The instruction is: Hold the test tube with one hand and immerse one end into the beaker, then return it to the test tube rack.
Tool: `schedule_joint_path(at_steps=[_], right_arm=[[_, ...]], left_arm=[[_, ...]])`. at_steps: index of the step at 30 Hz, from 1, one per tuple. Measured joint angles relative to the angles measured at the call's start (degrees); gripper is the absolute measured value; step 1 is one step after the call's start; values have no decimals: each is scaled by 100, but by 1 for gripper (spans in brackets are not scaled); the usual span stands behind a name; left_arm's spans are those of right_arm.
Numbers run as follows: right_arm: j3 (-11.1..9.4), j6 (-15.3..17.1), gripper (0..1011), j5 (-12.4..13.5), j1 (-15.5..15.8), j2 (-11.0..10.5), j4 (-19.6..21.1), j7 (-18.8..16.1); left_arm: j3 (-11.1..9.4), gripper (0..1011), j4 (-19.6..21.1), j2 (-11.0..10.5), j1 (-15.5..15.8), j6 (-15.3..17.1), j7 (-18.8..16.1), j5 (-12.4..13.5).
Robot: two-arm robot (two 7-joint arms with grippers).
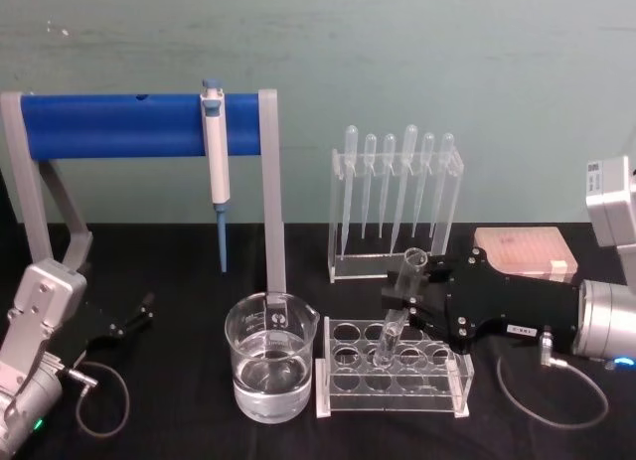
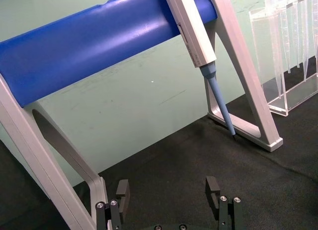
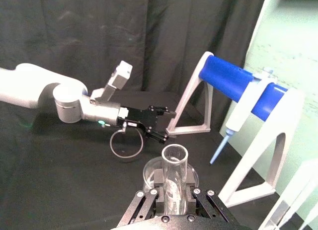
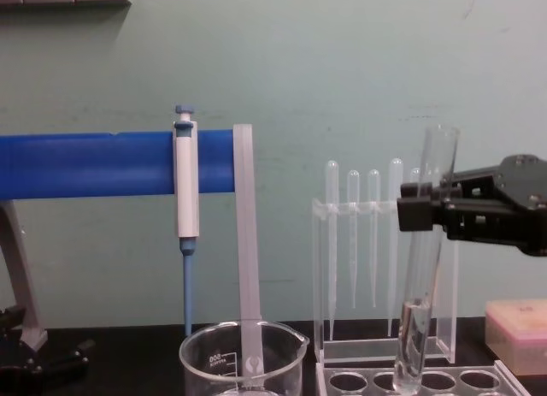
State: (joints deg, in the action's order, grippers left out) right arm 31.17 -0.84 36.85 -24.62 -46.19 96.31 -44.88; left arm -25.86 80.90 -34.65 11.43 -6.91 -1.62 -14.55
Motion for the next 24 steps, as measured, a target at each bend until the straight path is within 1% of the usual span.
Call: schedule_joint_path(at_steps=[5,13,14,20,24], right_arm=[[-20,-43,225,-110,8,89,-173,-30],[24,-103,225,-274,-148,305,-458,-163],[24,-103,225,-274,-148,305,-458,-163],[63,-179,224,-348,-241,488,-704,-209],[71,-216,224,-365,-258,555,-807,-220]], left_arm=[[0,1000,0,0,0,0,0,0],[0,1000,0,0,0,0,0,0],[0,1000,0,0,0,0,0,0],[0,1000,0,0,0,0,0,0],[0,1000,0,0,0,0,0,0]])
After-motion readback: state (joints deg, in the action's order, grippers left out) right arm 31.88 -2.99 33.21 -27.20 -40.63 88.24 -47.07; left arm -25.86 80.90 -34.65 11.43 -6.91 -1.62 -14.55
